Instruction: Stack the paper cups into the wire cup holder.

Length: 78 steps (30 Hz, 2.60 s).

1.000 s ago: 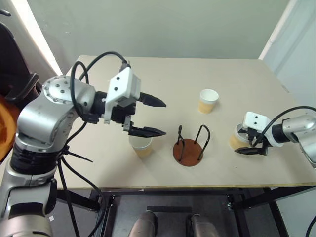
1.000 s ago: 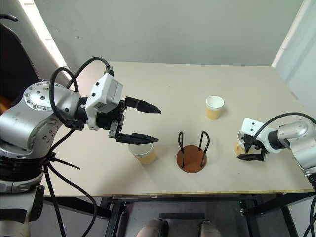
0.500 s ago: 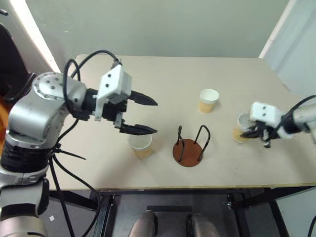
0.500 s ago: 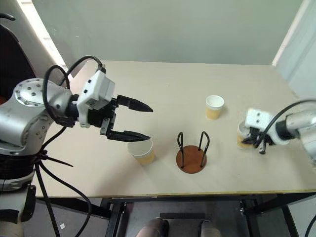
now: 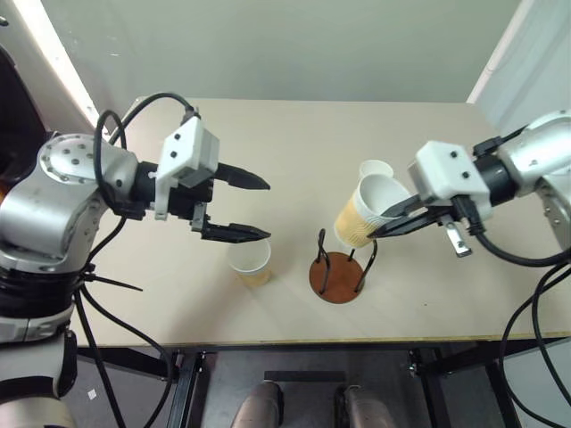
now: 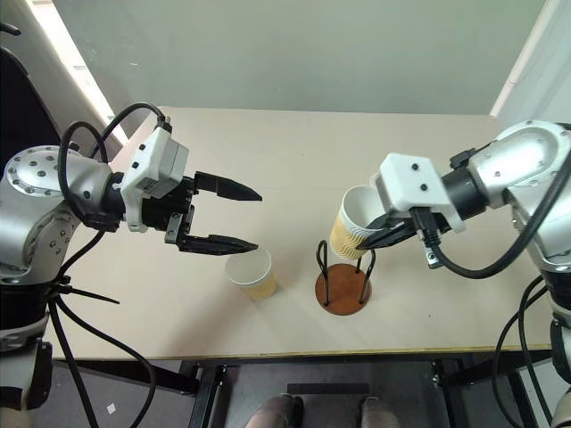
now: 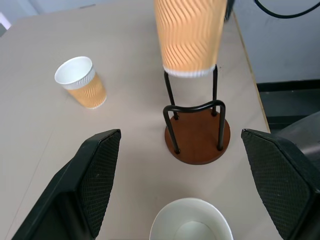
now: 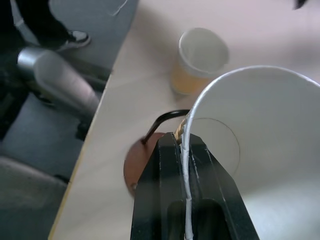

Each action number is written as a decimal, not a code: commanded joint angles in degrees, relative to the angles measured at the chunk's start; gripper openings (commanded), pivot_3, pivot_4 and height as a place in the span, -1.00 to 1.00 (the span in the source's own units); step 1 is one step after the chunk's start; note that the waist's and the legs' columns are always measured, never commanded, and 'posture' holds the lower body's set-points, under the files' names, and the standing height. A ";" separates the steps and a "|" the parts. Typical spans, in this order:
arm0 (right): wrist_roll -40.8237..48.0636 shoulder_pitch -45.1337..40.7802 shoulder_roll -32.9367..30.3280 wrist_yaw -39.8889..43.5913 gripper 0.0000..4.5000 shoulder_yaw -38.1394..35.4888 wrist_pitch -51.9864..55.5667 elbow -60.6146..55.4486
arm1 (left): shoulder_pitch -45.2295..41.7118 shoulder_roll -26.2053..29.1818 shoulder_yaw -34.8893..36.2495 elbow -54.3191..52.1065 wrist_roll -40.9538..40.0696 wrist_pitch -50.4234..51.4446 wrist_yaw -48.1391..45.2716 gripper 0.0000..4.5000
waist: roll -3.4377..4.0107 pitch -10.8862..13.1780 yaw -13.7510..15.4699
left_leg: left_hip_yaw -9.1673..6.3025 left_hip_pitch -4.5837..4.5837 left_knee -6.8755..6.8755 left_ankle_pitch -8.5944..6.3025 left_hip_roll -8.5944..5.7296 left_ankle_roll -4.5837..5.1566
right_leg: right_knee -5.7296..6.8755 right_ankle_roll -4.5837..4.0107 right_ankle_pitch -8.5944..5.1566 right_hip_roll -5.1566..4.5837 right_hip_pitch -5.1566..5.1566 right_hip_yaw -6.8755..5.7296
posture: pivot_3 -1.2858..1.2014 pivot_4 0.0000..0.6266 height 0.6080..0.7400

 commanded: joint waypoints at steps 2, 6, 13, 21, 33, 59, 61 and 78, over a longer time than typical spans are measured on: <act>-2.91 -1.58 1.09 1.07 -0.99 2.36 -4.06 1.12 | 0.60 0.88 1.99 -1.98 -0.31 -0.64 0.65 0.84 | 0.00 0.00 -0.07 | 0.00 0.01 -0.01 0.00 0.00 0.00 | 0.05 -0.01 0.00 0.00 -0.02 0.00 | 0.03 -0.52 1.00; -5.51 -1.75 1.92 1.96 -0.99 4.17 -7.55 2.58 | 1.14 1.12 2.32 -2.59 -0.44 -0.25 1.22 0.84 | 0.00 0.00 -0.09 | -0.01 0.03 -0.01 0.02 0.01 -0.02 | 0.23 -0.06 -0.03 0.00 -0.06 -0.02 | 0.03 -0.52 1.00; -8.54 -3.10 3.23 3.19 -0.58 5.43 -10.16 5.67 | 1.86 1.84 2.58 -3.14 -0.16 0.20 2.67 0.84 | 0.00 0.00 -0.13 | -0.01 0.17 -0.01 0.05 0.01 -0.08 | 0.51 -0.18 -0.09 0.00 -0.08 -0.01 | 0.03 -0.52 1.00; -11.61 -7.45 3.18 4.04 0.64 4.49 -14.09 14.13 | -0.52 -0.39 0.57 1.63 5.94 -3.49 8.20 0.84 | 0.00 0.00 -0.15 | -0.02 0.27 -0.05 0.09 0.02 -0.14 | 0.62 -0.33 -0.13 0.00 -0.07 0.00 | 0.03 -0.52 1.00; -38.48 -20.63 18.65 -18.45 0.99 14.39 -39.37 65.05 | -1.41 -4.15 -6.83 5.39 18.32 -3.75 15.90 0.84 | 0.04 0.03 -0.29 | -0.10 0.26 -0.17 0.07 0.08 -0.19 | 0.72 -0.32 0.09 -0.04 -0.33 0.00 | 0.03 -0.52 1.00; -47.42 -26.47 29.20 -32.22 -0.06 12.98 -43.06 92.99 | 3.25 -1.57 -0.95 -3.42 13.97 4.07 17.74 0.84 | 0.07 0.04 -0.09 | -0.09 -0.46 -0.15 0.01 0.17 -0.79 | 0.76 -0.19 0.30 -0.03 -1.06 -0.18 | 0.03 -0.52 1.00; -46.83 -26.96 28.86 -30.64 -0.40 12.27 -43.25 92.82 | 3.10 -1.59 -1.18 -3.19 14.00 3.88 17.82 0.84 | 0.07 0.04 -0.09 | -0.09 -0.46 -0.15 0.04 0.18 -0.79 | 0.76 -0.22 0.32 -0.03 -1.06 -0.19 | 0.03 -0.52 1.00; -0.64 -21.67 4.78 4.58 -0.99 15.16 -25.28 30.22 | 2.29 2.63 6.97 -0.29 -0.19 -0.38 0.39 0.84 | 0.08 0.05 -0.12 | -0.14 -0.56 -0.19 0.33 0.24 -1.36 | 0.60 -0.36 0.19 0.10 -0.87 -0.30 | 0.03 -0.52 1.00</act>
